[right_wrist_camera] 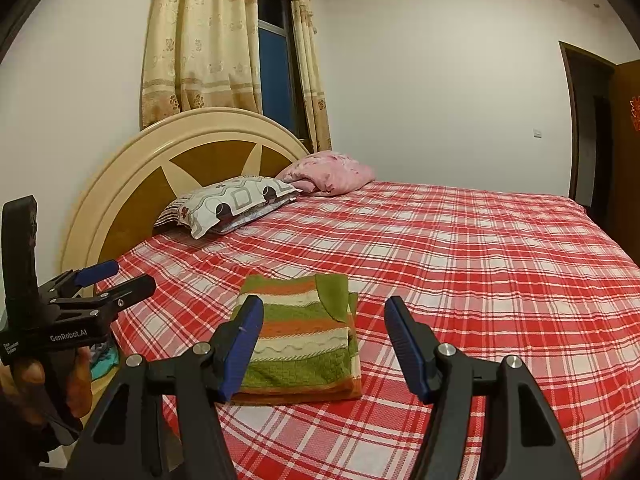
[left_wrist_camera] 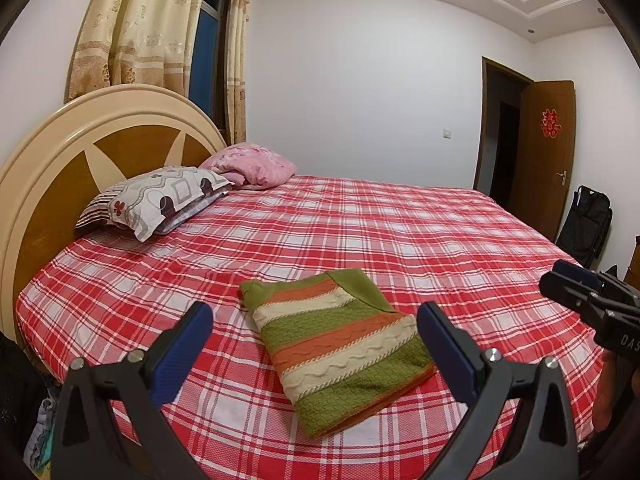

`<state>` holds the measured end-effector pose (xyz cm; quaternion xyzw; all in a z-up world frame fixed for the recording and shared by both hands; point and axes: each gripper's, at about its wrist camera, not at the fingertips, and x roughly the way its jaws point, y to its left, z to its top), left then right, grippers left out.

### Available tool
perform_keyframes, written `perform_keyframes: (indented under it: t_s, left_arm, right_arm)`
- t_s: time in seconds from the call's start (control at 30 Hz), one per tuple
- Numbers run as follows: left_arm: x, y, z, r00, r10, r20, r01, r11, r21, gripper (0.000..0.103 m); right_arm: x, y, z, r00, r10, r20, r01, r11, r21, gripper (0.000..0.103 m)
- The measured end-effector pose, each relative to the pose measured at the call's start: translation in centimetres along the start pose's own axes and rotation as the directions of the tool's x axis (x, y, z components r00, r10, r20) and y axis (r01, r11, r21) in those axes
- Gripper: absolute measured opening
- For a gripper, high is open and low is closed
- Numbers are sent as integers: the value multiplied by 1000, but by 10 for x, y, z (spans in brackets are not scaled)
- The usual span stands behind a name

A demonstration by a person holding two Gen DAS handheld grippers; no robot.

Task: Fold small clothes

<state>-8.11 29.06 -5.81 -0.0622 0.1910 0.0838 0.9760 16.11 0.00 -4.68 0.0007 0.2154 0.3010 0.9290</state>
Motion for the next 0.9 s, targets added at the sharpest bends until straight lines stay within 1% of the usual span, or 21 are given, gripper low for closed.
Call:
perform_keyframes:
  t_s: [0.1, 0.2, 0.27, 0.57, 0.9]
  left_arm:
    - [0, -1, 0, 1000, 0, -2, 0, 1000, 1, 103]
    - [-1, -2, 1, 1000, -15, -4, 15, 1000, 6, 103]
    - [-4, -4, 2, 1000, 12, 16, -12, 1000, 9, 103]
    - [-10, -6, 6, 998, 33, 59, -34, 999, 19, 103]
    - [0, -8, 0, 1000, 16, 25, -17, 999, 30, 103]
  right_arm:
    - [0, 0, 0, 1000, 0, 3, 0, 1000, 2, 64]
    - [-2, 0, 1, 1000, 0, 7, 0, 1000, 1, 64]
    - [-2, 0, 1, 1000, 1, 10, -1, 1000, 1, 64]
    - [-2, 0, 1, 1000, 7, 14, -7, 1000, -5, 64]
    - [-2, 0, -1, 1000, 18, 11, -18, 1000, -11, 64]
